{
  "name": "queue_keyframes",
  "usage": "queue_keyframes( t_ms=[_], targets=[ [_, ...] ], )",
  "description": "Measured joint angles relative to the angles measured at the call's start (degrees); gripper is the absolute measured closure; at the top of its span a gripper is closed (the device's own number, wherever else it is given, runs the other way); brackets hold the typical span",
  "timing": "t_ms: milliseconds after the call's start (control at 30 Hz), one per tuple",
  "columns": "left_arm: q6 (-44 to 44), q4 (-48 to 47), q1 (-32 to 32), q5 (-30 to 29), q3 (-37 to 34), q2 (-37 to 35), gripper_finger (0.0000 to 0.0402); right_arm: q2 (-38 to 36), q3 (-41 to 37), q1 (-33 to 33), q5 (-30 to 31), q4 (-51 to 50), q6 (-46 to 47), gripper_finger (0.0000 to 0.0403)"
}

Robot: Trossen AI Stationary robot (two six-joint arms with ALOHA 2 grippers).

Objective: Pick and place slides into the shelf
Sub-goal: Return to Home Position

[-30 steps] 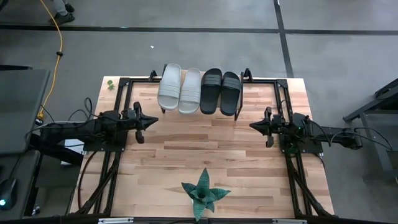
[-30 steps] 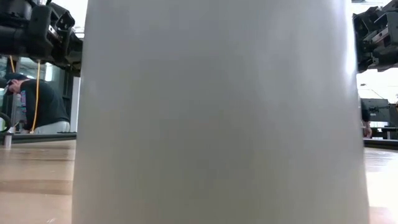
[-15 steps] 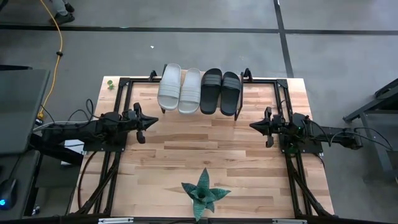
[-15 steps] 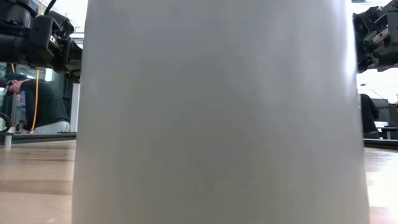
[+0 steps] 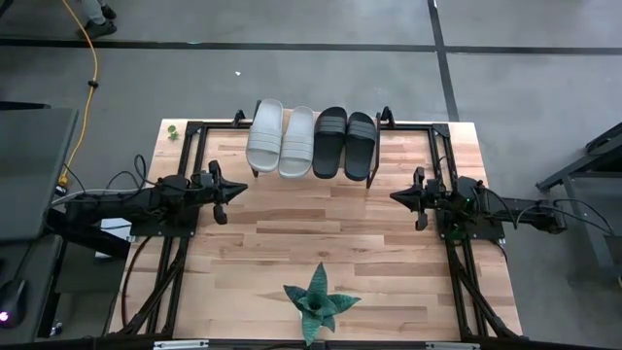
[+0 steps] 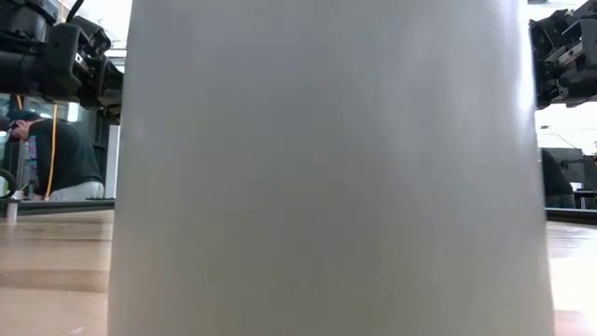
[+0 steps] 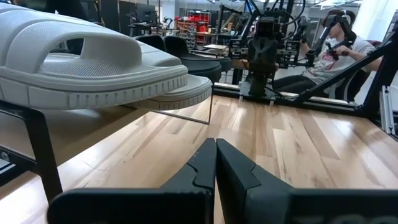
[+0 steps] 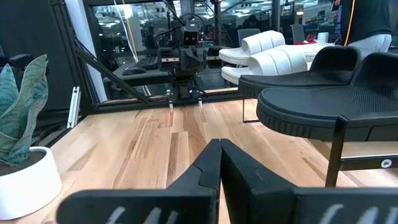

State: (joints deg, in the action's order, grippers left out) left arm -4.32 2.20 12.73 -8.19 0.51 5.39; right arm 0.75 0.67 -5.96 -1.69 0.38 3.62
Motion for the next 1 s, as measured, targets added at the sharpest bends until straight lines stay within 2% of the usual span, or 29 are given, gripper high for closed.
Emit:
queue_keyframes(
  t_ms=[267,567,1000],
  targets=[
    [-0.55,-0.18,0.0,1.97,0.04,0.0,0.0401,0.0,0.0,0.0,0.0,0.0,0.48,0.0403],
    [-0.48,-0.26,0.0,1.97,0.04,0.0,0.0401,0.0,0.0,-0.02,-0.02,0.0,6.69,0.0403],
    [-0.46,-0.26,0.0,1.97,0.04,0.0,0.0401,0.0,0.0,0.0,-0.02,0.02,3.06,0.0403]
  ],
)
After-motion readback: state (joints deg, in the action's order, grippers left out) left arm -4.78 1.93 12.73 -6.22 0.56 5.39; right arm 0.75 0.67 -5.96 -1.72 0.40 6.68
